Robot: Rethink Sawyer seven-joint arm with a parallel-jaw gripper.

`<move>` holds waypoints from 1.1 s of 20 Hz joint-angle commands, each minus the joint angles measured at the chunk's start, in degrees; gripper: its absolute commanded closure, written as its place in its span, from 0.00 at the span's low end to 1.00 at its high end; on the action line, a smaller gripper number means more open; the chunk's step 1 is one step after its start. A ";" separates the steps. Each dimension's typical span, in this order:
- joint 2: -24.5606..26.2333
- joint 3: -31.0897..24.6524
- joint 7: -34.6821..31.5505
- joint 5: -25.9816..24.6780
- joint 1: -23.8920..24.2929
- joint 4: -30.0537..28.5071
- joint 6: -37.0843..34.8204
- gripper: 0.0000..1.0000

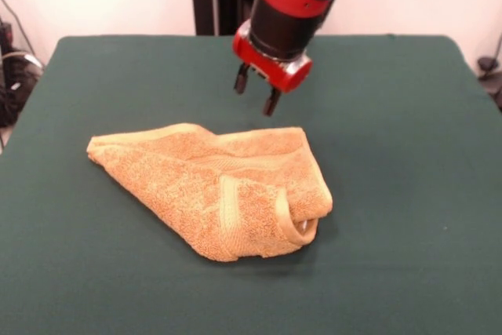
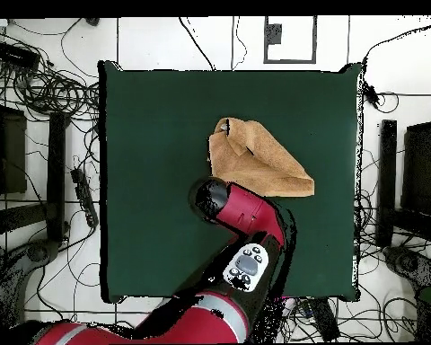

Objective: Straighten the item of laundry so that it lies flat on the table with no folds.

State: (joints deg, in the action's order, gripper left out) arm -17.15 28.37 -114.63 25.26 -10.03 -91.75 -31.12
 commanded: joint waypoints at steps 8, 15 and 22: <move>0.75 -5.21 -12.41 0.96 -2.25 3.95 9.30 0.00; 3.02 -6.79 -12.44 1.75 -1.07 4.68 13.51 0.00; 7.43 -10.32 -12.53 3.77 1.13 7.49 10.98 0.00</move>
State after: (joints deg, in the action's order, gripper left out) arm -17.40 28.17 -114.63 25.60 -9.89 -88.20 -18.47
